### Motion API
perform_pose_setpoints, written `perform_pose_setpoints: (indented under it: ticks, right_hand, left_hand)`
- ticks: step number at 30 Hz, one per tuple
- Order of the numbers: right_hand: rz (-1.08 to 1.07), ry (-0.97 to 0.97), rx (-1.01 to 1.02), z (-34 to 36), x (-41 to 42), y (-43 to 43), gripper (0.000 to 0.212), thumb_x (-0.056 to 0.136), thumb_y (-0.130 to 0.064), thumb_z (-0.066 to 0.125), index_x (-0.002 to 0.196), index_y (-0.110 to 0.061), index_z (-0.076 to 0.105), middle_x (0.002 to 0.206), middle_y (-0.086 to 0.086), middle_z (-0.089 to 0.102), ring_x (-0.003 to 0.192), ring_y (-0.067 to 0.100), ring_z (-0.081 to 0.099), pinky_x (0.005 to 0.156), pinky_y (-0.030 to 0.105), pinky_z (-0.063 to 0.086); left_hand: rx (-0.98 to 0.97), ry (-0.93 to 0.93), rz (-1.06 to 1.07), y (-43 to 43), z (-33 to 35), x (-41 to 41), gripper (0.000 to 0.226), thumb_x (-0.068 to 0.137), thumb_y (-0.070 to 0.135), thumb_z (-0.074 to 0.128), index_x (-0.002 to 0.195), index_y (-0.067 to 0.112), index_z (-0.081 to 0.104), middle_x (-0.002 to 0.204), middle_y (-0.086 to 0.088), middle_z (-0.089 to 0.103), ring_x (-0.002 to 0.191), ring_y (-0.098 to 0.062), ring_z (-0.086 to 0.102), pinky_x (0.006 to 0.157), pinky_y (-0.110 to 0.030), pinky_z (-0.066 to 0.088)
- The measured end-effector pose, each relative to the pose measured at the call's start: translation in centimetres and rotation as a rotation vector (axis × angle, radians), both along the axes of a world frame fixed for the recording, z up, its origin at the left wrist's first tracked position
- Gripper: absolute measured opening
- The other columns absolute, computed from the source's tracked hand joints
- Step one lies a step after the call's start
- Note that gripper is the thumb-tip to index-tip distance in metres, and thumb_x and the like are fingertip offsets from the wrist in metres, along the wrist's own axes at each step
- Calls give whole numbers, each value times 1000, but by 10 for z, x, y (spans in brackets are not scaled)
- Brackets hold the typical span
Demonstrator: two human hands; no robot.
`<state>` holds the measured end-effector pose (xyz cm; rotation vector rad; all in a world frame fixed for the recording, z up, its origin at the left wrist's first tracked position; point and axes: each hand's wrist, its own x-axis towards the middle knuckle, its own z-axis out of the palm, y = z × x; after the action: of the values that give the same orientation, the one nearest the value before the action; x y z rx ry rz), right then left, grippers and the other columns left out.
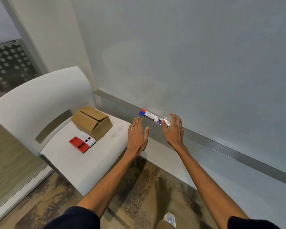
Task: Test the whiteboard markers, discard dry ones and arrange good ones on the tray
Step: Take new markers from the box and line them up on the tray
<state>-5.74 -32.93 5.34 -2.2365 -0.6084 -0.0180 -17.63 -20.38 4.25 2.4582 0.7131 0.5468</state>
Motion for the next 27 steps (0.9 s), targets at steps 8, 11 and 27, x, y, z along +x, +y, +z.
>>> perform_pose_setpoints:
  ticks: [8, 11, 27]
  right_hand:
    - [36, 21, -71, -17, 45, 34, 47, 96, -30, 60, 138, -14, 48, 140, 10, 48, 126, 26, 48, 100, 40, 40]
    - [57, 36, -84, -26, 67, 46, 38, 94, -24, 61, 130, -14, 53, 134, 9, 52, 120, 26, 52, 96, 38, 41]
    - [271, 124, -93, -43, 117, 148, 12, 93, -12, 61, 104, -12, 66, 106, 4, 67, 87, 17, 63, 68, 22, 46]
  left_hand:
    - [-57, -13, 13, 34, -17, 40, 43, 103, 32, 41, 138, 10, 47, 138, -13, 55, 125, -27, 54, 112, -43, 36]
    - [-19, -8, 4, 44, -18, 62, 38, 102, 28, 42, 135, 10, 51, 127, -14, 63, 114, -27, 61, 109, -42, 38]
    - [-83, -14, 158, 124, -35, 109, 25, 102, 28, 47, 109, 11, 64, 92, -9, 72, 74, -21, 66, 75, -37, 58]
